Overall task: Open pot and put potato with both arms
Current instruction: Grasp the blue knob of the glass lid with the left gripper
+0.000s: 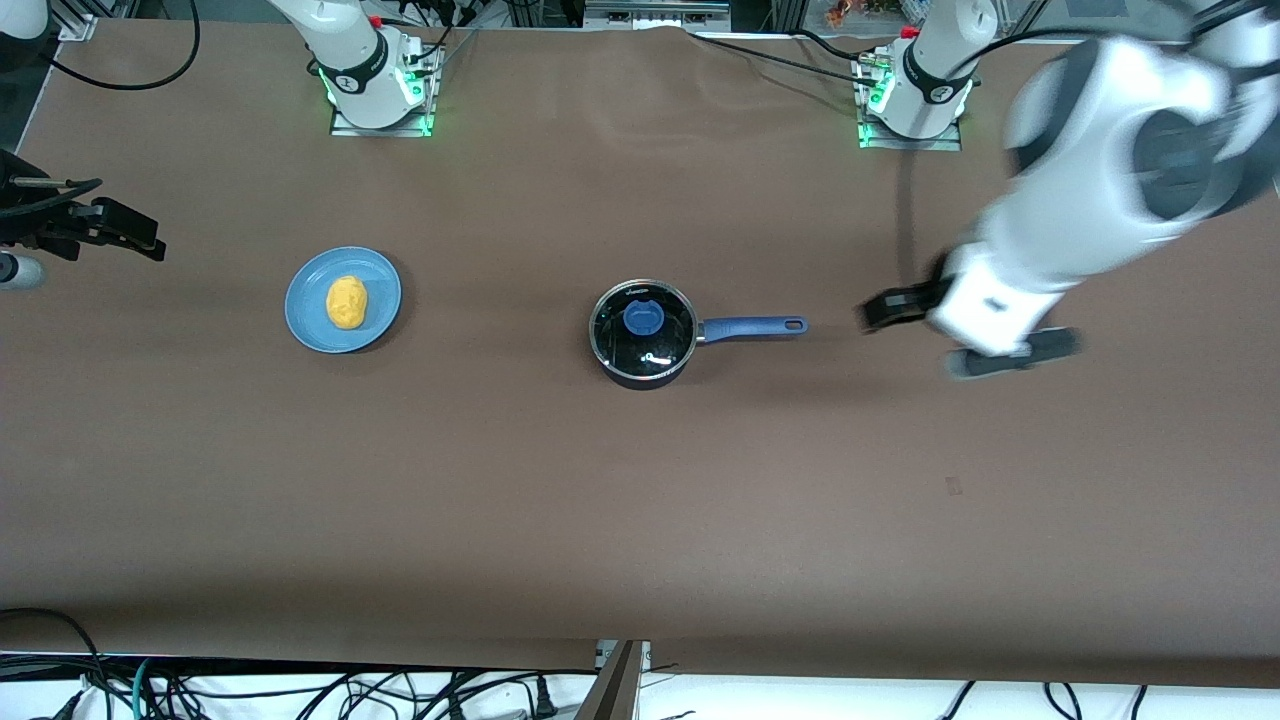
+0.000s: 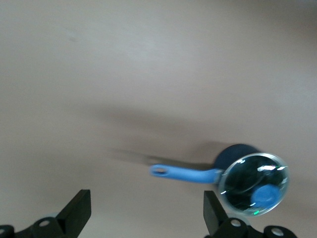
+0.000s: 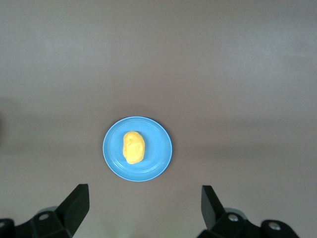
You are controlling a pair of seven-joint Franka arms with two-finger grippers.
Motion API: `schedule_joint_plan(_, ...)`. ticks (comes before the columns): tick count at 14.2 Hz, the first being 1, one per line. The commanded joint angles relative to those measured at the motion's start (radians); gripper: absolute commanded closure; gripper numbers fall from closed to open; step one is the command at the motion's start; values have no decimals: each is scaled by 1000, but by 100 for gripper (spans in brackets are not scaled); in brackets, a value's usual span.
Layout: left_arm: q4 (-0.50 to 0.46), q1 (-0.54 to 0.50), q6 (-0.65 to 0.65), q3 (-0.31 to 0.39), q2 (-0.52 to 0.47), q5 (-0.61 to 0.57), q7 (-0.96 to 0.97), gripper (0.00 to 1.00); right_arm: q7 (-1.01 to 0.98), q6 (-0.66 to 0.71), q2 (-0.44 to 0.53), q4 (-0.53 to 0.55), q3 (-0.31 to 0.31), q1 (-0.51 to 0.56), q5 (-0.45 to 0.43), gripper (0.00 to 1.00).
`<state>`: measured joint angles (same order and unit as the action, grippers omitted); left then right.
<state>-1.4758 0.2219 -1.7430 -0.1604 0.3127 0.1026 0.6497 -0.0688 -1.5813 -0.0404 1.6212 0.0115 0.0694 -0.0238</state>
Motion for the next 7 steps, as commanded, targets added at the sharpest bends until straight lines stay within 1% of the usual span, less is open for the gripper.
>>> schedule_joint_plan(1, 17, 132, -88, 8, 75, -29, 177, 0, 9, 14, 17, 9, 7, 13, 10, 0)
schedule_joint_plan(3, 26, 218, -139, 16, 146, -70, 252, 0, 9, 15, 17, 11, 7, 13, 10, 0)
schedule_joint_plan(5, 37, 281, -228, 21, 207, -81, 341, 0, 9, 15, 17, 9, 7, 13, 12, 0)
schedule_joint_plan(7, 37, 336, -289, 34, 253, -81, 387, 0, 9, 15, 17, 11, 5, 13, 12, 0)
